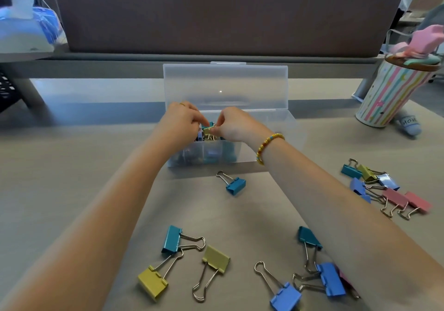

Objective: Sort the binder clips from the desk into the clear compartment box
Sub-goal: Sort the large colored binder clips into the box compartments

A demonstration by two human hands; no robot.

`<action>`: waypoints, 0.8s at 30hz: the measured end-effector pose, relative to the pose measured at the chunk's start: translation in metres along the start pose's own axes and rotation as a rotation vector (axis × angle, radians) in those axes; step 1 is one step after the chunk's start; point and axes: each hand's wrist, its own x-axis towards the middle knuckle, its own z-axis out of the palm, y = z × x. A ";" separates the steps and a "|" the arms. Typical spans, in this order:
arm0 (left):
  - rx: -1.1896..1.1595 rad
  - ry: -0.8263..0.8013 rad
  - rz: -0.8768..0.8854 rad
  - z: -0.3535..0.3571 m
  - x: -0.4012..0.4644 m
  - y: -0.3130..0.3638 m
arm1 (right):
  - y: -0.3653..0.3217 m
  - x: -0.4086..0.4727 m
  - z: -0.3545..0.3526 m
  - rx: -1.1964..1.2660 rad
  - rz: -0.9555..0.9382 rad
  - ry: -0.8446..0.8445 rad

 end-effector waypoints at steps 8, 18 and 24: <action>0.138 -0.115 0.068 0.008 -0.010 0.011 | 0.033 -0.010 -0.022 0.196 0.002 0.111; 0.230 -0.141 -0.003 0.011 -0.005 0.010 | 0.024 -0.002 -0.007 -0.013 -0.022 0.031; 0.144 -0.152 0.148 0.014 -0.005 0.012 | 0.019 0.001 -0.008 -0.160 -0.005 0.150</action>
